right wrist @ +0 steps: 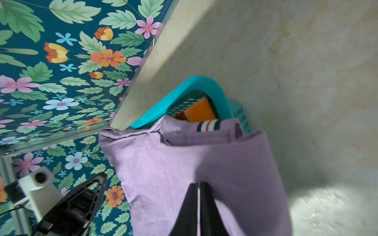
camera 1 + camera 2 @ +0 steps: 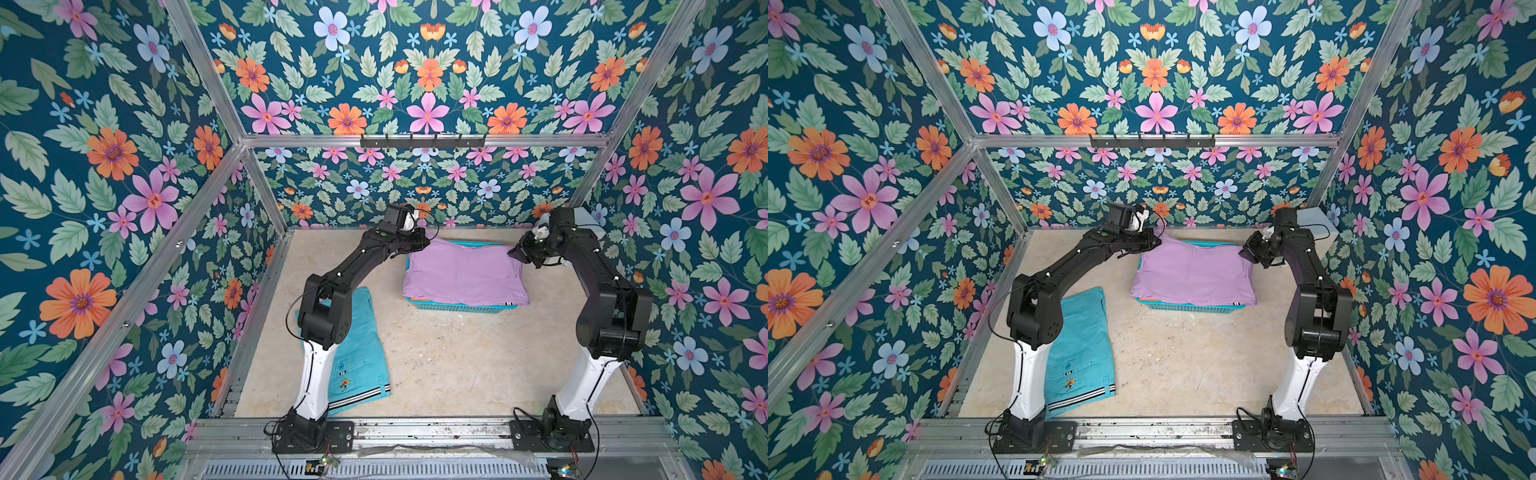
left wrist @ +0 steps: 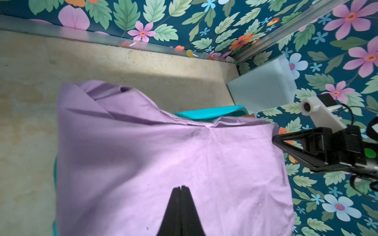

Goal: Put the folded long pants in the basket
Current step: Place the long pant in the basket.

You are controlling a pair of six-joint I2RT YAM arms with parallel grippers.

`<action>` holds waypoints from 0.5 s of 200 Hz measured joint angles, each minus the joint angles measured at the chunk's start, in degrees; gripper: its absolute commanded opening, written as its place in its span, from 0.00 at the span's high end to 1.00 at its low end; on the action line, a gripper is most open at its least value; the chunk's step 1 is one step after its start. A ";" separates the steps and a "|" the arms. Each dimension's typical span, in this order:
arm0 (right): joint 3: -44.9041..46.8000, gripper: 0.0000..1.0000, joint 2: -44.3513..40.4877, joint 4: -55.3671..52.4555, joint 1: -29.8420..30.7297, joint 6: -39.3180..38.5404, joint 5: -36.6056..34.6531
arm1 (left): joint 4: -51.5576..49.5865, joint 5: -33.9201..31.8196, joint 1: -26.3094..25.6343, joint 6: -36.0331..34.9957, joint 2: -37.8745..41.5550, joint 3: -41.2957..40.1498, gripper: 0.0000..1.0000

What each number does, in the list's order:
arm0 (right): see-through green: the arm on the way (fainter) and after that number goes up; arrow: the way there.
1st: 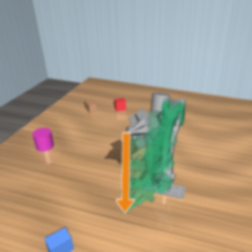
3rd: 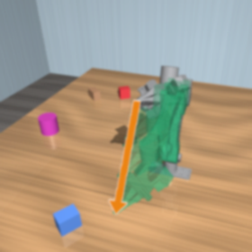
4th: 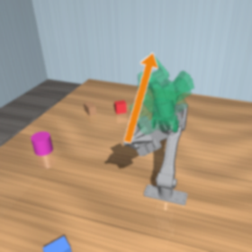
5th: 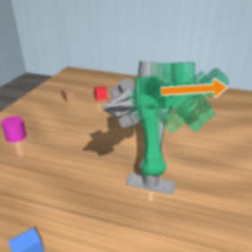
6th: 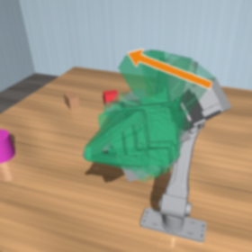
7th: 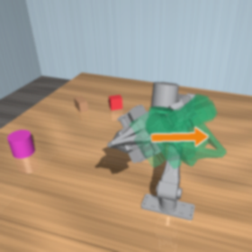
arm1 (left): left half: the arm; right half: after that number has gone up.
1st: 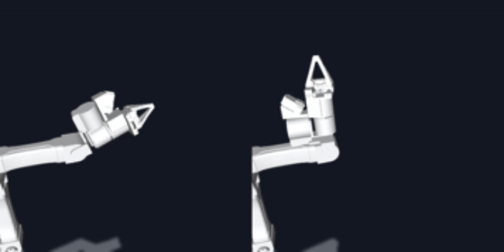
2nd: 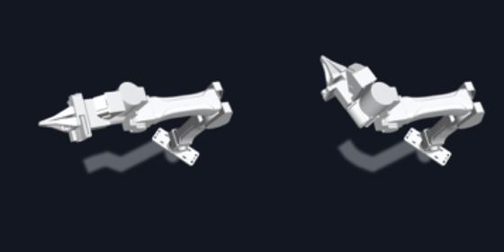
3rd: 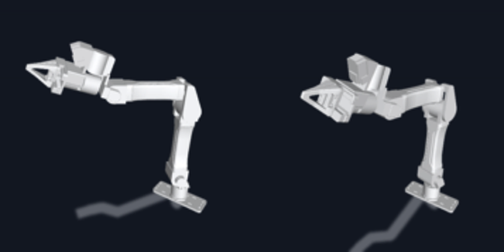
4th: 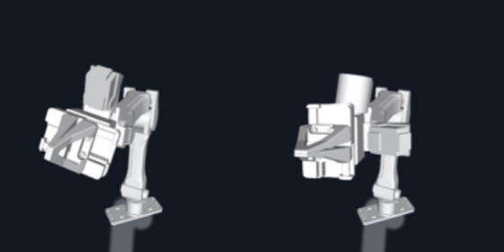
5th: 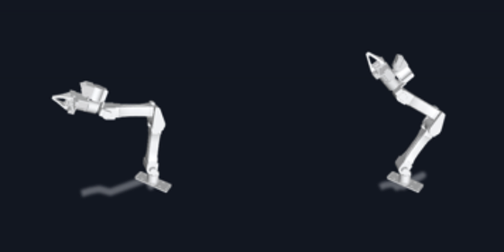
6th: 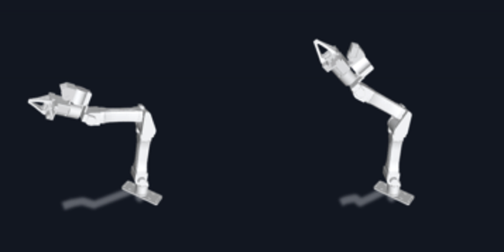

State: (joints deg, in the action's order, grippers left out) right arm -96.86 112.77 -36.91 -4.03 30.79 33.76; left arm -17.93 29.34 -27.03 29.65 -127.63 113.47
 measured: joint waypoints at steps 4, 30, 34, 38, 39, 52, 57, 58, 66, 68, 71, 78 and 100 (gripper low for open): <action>-0.15 0.94 0.63 0.57 0.09 0.31 0.52 | -0.28 0.00 0.00 0.00 -0.98 1.14 1.00; -0.57 0.97 4.31 3.65 0.37 1.55 2.71 | -0.94 -1.60 0.26 -0.13 -5.77 6.29 1.00; -0.61 0.97 4.81 4.07 0.33 1.64 3.19 | -0.94 -1.88 0.44 -0.20 -6.21 6.56 1.00; -0.68 0.98 5.25 4.28 0.33 1.64 3.41 | -0.92 -2.25 0.52 -0.22 -6.56 6.71 1.00; -0.70 0.97 5.33 4.33 0.33 1.64 3.43 | -0.90 -2.34 0.52 -0.22 -6.64 6.73 1.00; -1.09 0.98 6.67 4.63 0.39 1.62 3.45 | -0.74 -2.60 0.87 -0.24 -7.78 6.88 1.00; -1.29 0.98 7.06 4.63 0.44 1.49 3.37 | -0.66 -2.84 1.09 -0.24 -8.20 6.86 1.00; -1.36 0.98 7.19 4.63 0.48 1.36 3.30 | -0.63 -2.86 1.14 -0.22 -8.26 6.84 1.00; -1.57 0.97 7.56 4.59 0.63 0.92 2.84 | -0.39 -2.99 1.49 -0.20 -8.68 6.51 1.00; -1.62 0.97 7.63 4.59 0.66 0.85 2.67 | -0.37 -2.95 1.55 -0.20 -8.74 6.40 1.00; -1.66 0.97 7.65 4.55 0.72 0.66 2.47 | -0.33 -2.89 1.66 -0.20 -8.83 6.25 1.00; -1.68 0.97 7.65 4.48 0.98 0.17 1.86 | -0.07 -2.58 1.88 -0.15 -8.85 5.86 1.00; -0.70 0.87 5.70 4.44 1.55 -0.70 -0.20 | 0.26 -2.71 1.88 -0.20 -7.23 4.11 0.76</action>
State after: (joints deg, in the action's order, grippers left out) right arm -97.56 118.48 -32.47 -2.48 30.09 33.56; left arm -17.67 26.63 -25.15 29.45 -134.87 117.58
